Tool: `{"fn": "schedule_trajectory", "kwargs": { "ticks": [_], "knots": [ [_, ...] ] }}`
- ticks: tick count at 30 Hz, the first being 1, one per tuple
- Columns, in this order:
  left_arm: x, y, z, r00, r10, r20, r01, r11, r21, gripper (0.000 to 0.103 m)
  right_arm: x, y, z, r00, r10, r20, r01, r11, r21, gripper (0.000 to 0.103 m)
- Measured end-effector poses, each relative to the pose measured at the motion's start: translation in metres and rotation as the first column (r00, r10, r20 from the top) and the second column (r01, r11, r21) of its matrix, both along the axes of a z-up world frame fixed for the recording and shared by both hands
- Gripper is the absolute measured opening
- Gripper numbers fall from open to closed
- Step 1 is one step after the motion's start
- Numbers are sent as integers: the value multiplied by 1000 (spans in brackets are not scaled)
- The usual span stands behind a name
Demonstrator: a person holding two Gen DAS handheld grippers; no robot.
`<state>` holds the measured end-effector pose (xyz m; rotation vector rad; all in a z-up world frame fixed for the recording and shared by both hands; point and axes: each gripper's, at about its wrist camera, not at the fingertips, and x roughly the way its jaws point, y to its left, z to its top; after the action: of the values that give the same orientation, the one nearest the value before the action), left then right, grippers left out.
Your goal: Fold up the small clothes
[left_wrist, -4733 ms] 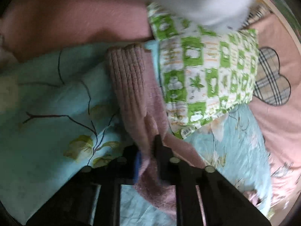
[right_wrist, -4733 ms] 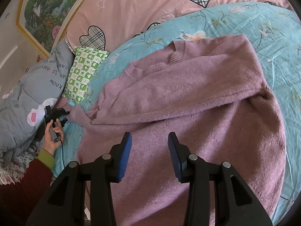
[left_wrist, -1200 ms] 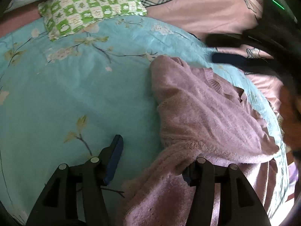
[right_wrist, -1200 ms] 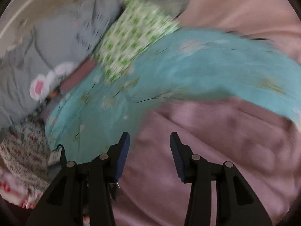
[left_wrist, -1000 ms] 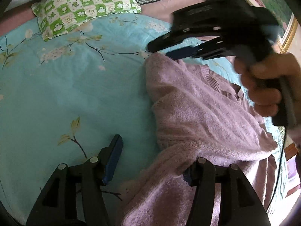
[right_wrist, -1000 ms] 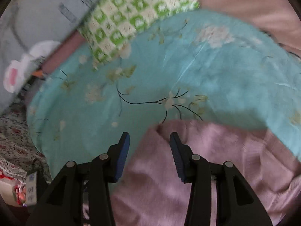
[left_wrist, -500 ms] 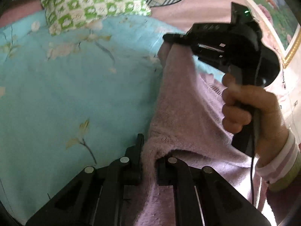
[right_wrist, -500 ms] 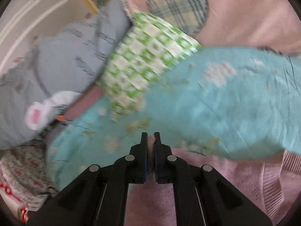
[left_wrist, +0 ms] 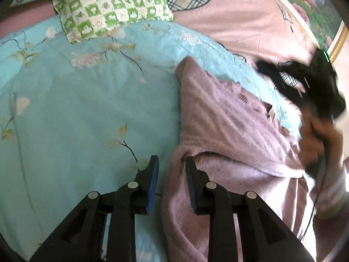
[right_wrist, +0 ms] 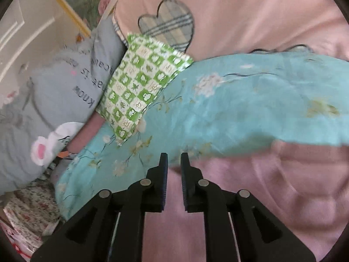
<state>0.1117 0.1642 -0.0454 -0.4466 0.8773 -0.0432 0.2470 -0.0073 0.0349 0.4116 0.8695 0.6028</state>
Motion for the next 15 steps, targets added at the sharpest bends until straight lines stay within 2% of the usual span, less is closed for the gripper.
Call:
{"fn": "schedule_trajectory", "kwargs": {
  "ticks": [2, 3, 7, 9, 11, 15],
  "knots": [
    [-1, 1, 9, 1000, -3, 12, 3, 1000, -19, 34, -30, -31, -1, 999, -53, -9, 53, 999, -7, 36],
    [-2, -1, 12, 1000, -2, 17, 3, 1000, -19, 35, -44, -44, -2, 997, -79, -12, 79, 997, -12, 39],
    [9, -15, 29, 999, -21, 46, 21, 1000, 19, 36, -95, -116, -17, 975, -221, -25, 219, 973, -71, 40],
    [17, -25, 36, 997, -49, 56, 47, 998, 38, 37, -109, -146, -26, 959, -279, -50, 275, 958, -78, 40],
    [31, -39, 41, 995, -84, 62, 80, 994, 71, 46, -121, -176, -38, 936, -342, -86, 335, 938, -90, 40],
    [56, -61, 42, 990, -135, 46, 128, 984, 127, 47, -134, -218, -46, 890, -442, -111, 432, 896, -103, 40]
  ]
}}
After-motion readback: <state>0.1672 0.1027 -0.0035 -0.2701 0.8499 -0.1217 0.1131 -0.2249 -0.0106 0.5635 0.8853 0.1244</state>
